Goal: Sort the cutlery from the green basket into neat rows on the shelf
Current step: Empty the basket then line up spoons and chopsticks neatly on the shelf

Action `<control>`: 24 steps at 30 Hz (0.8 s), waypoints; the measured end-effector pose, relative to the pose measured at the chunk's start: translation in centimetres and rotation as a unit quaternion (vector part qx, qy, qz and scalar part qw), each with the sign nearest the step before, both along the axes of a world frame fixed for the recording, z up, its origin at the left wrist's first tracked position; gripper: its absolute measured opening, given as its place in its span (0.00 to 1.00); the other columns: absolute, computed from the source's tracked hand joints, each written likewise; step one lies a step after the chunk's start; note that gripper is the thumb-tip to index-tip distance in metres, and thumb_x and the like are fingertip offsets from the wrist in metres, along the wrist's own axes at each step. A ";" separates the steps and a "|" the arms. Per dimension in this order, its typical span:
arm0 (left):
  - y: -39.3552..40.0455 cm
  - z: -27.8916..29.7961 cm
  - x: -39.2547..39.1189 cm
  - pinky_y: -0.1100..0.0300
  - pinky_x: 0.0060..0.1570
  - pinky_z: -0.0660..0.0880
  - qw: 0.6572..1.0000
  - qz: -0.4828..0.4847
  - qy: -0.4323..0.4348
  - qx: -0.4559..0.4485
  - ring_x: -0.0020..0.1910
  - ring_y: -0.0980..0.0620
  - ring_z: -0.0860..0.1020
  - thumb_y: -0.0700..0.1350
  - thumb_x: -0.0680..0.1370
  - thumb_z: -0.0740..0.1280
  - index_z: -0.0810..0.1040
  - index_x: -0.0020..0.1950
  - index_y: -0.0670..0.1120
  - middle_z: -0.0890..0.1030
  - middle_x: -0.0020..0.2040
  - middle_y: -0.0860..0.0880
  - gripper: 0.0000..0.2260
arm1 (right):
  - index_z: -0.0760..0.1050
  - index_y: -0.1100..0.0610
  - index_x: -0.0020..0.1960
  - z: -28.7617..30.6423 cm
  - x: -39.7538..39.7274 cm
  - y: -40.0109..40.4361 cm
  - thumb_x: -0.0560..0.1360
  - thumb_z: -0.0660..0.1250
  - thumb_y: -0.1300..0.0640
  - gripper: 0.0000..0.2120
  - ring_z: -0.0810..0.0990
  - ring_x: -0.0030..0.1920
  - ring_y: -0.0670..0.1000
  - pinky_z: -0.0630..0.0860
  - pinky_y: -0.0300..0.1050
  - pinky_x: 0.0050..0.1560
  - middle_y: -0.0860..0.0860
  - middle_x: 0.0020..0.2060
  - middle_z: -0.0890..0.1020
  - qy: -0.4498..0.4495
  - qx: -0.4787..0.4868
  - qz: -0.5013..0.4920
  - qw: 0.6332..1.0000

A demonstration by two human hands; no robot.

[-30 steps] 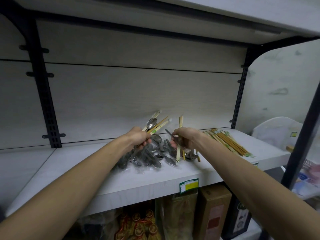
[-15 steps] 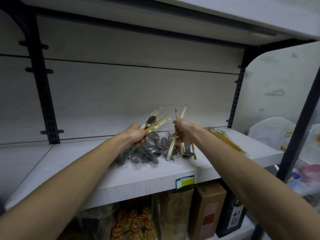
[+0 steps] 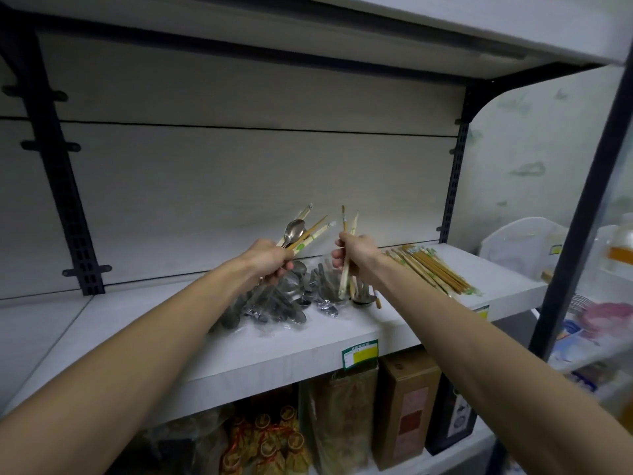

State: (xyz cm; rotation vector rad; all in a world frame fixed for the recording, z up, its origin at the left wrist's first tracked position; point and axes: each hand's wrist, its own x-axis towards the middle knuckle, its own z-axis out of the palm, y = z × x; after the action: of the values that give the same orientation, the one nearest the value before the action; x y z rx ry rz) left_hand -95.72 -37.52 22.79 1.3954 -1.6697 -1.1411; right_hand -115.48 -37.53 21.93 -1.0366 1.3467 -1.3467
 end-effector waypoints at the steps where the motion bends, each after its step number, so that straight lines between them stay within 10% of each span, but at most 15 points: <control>1: 0.1 -0.1 -0.6 0.66 0.19 0.64 1.000 -0.013 0.007 0.006 0.21 0.57 0.68 0.42 0.83 0.63 0.75 0.40 0.43 0.73 0.22 0.53 0.12 | 0.71 0.59 0.50 -0.1 -0.4 0.1 0.85 0.59 0.55 0.08 0.72 0.22 0.48 0.70 0.40 0.22 0.52 0.28 0.73 -0.021 0.002 0.001 1.000; 9: 1.0 -1.7 -6.9 0.65 0.20 0.61 0.994 -0.095 0.048 0.030 0.24 0.56 0.66 0.42 0.84 0.62 0.74 0.43 0.43 0.71 0.28 0.51 0.10 | 0.72 0.56 0.39 -0.9 -4.9 -0.1 0.76 0.74 0.51 0.15 0.64 0.19 0.45 0.60 0.36 0.18 0.48 0.23 0.67 -0.024 0.012 -0.009 1.000; 24: -2.0 -2.3 -19.3 0.57 0.29 0.74 0.998 -0.057 -0.027 0.021 0.26 0.49 0.74 0.47 0.85 0.57 0.76 0.48 0.40 0.77 0.34 0.43 0.14 | 0.78 0.57 0.36 0.5 -17.2 -4.8 0.73 0.72 0.51 0.12 0.68 0.19 0.46 0.61 0.33 0.19 0.52 0.27 0.76 0.144 -0.003 -0.024 0.989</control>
State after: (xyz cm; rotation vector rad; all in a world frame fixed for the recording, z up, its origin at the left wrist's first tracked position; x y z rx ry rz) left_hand -115.01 -39.47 20.53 1.3831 -1.7913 -1.2185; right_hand -132.72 -42.37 22.44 -1.2453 1.5886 -1.2697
